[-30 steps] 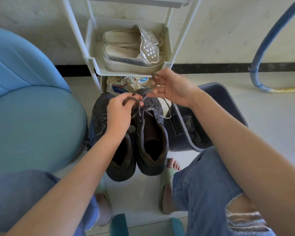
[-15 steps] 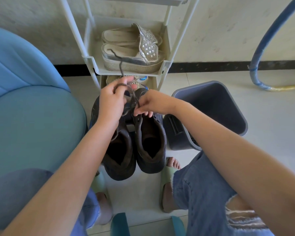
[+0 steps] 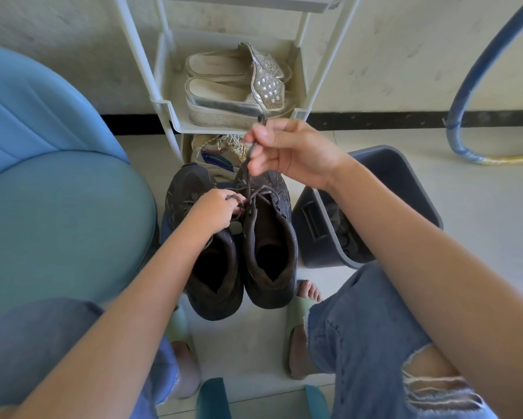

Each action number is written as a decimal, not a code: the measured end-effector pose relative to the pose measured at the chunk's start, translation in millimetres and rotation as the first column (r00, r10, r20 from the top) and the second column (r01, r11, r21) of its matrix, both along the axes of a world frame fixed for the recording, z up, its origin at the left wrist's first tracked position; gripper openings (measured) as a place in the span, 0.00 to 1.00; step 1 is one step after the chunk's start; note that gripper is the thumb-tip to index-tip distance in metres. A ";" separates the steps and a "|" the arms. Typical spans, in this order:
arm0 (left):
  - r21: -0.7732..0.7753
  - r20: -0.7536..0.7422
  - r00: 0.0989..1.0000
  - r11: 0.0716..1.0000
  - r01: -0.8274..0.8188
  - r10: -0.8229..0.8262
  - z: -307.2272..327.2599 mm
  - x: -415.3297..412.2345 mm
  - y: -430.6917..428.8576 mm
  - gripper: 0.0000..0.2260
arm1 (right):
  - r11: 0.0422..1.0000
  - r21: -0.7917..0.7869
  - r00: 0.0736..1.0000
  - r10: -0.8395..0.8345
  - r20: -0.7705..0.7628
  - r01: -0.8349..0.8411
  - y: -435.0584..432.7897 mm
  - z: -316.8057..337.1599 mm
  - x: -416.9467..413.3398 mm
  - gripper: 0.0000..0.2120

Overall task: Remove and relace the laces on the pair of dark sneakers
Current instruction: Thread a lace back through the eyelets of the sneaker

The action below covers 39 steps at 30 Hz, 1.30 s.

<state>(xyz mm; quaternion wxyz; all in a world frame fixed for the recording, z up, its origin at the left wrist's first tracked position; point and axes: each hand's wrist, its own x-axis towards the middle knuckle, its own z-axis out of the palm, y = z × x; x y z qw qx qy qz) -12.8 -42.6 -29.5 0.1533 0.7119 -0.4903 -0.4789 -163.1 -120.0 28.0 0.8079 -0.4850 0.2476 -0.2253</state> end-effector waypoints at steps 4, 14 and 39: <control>0.008 0.017 1.000 1.000 -0.017 0.017 1.1 -3.0 1.1 0.14 | 0.991 0.059 0.970 0.104 0.219 -0.120 2.0 5.2 8.9 0.09; -0.166 -0.106 0.981 0.970 -0.177 0.161 0.9 0.9 -5.4 0.13 | 0.995 0.096 0.985 0.025 0.173 -0.042 -1.5 9.4 7.7 0.11; -0.377 -0.378 0.920 0.925 -0.047 -0.107 41.9 -26.2 -26.6 0.09 | 0.963 0.216 0.984 -0.175 0.037 0.163 -21.5 -1.6 -20.6 0.19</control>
